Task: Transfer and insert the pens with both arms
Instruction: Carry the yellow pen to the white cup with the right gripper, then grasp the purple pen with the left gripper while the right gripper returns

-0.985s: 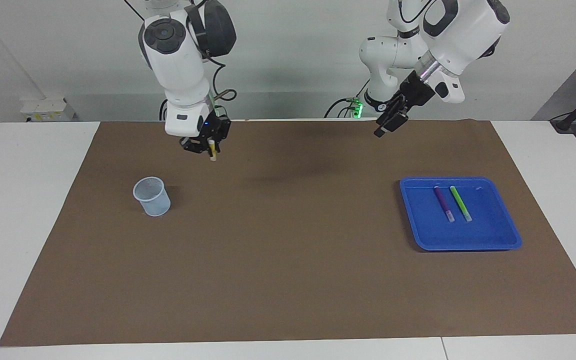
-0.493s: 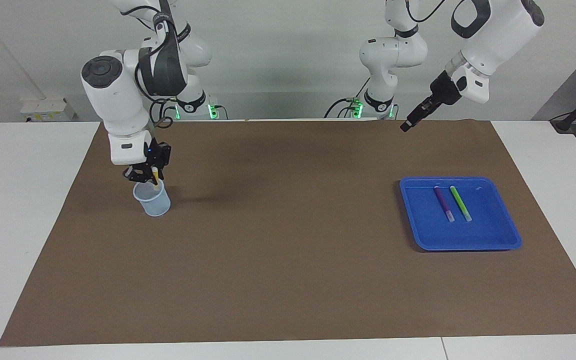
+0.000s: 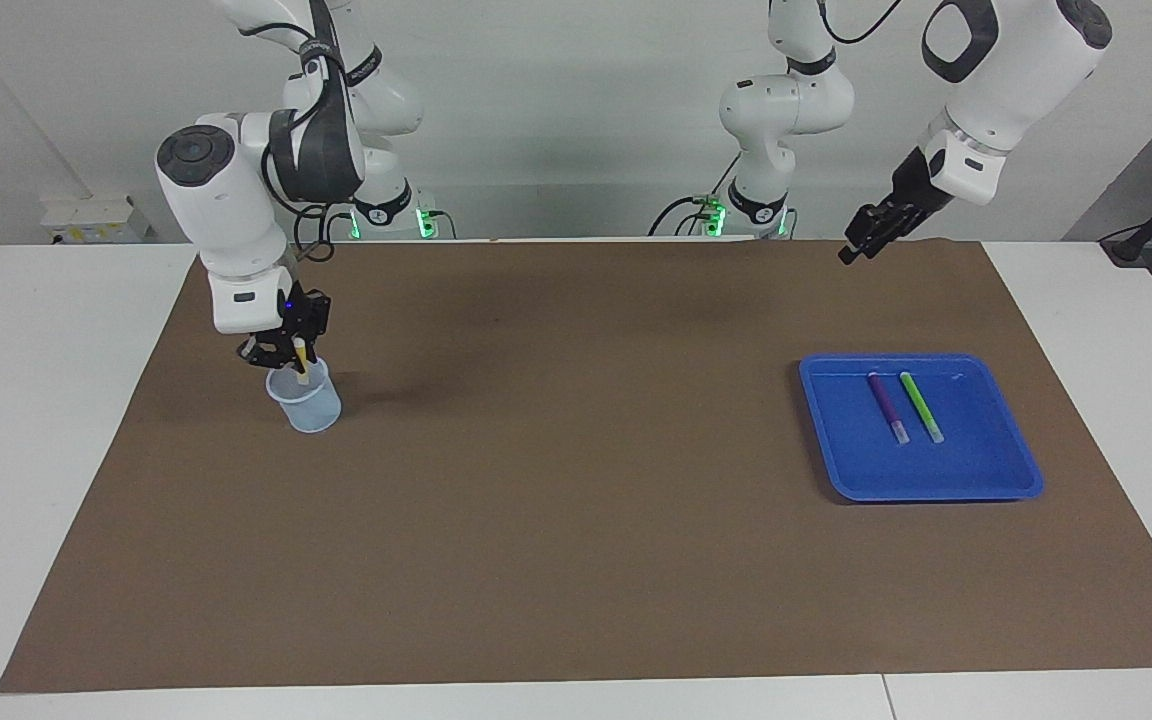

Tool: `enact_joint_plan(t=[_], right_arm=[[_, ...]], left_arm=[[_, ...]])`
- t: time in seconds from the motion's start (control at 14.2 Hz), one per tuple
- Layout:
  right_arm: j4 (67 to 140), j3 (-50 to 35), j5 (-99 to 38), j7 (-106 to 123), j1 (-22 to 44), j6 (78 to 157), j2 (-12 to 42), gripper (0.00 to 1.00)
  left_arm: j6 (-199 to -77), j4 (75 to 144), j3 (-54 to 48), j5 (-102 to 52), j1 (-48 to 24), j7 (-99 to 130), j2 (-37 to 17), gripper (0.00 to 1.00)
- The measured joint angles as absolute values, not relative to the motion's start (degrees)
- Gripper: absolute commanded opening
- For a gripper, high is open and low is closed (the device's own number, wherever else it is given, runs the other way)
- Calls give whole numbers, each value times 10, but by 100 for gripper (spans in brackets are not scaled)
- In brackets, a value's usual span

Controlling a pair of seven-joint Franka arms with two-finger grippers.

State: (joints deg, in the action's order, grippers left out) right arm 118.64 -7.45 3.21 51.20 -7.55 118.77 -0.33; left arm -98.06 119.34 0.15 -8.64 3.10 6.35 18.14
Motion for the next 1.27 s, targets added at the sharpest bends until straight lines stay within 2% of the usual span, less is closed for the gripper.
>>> enact_joint_plan(t=[0.14,0.21,0.28,0.35,0.42,0.56,0.77,0.84,0.91,0.99,1.27], right_arm=[[1204,-75,32,525,-83,1201,-3,0],[1207,-75,32,526,-85,1203,-3,9],[1208,-75,32,526,-87,1203,-3,52],[1208,-75,32,526,-90,1203,-3,69],[1208,-75,32,526,-92,1203,-4,71],[1209,-75,32,526,-94,1203,-4,88],[1208,-75,31,526,-94,1194,-5,89],[1202,-77,25,526,-93,1179,-6,91],[1192,-81,12,525,-92,1160,-10,99],[1182,-85,-2,520,-86,1144,-14,100],[1140,-119,-62,461,-67,1083,-33,100]], left_arm=[[-984,1194,2,-66,44,11,181,54],[-988,1195,2,-59,50,-9,181,54],[-998,1197,2,-56,57,-26,178,54],[-1010,1199,2,-52,63,-39,172,54],[-1024,1201,2,-45,68,-51,164,54],[-1048,1205,2,-35,74,-69,147,54],[-1075,1206,2,-32,83,-80,122,54],[-1084,1207,1,-32,85,-81,114,54],[-1093,1209,1,-32,85,-82,108,54],[-1104,1212,1,-32,85,-82,102,54],[-1159,1228,-2,-32,85,-83,70,55]])
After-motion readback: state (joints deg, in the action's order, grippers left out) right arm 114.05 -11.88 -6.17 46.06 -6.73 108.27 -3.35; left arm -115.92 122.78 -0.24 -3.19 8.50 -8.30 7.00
